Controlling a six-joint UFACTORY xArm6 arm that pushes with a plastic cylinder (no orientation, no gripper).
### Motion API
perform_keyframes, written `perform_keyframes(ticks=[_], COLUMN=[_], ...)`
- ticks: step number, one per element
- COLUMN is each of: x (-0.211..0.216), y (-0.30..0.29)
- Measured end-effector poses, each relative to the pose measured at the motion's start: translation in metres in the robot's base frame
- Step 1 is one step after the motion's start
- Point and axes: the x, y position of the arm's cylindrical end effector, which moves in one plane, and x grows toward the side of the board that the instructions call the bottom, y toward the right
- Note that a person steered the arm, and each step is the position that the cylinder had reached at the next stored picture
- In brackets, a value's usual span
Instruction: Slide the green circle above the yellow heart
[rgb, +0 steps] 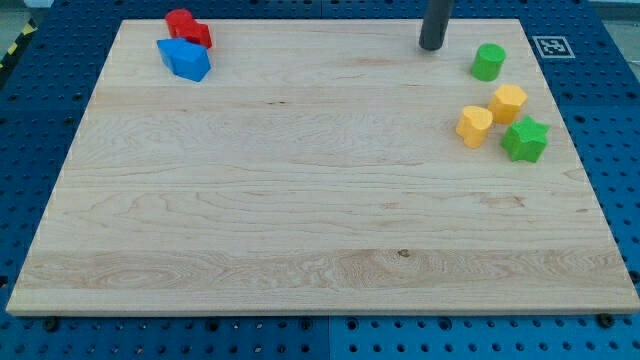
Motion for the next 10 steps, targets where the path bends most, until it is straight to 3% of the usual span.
perform_keyframes(ticks=[3, 10], x=[0.009, 0.079], y=[0.074, 0.041])
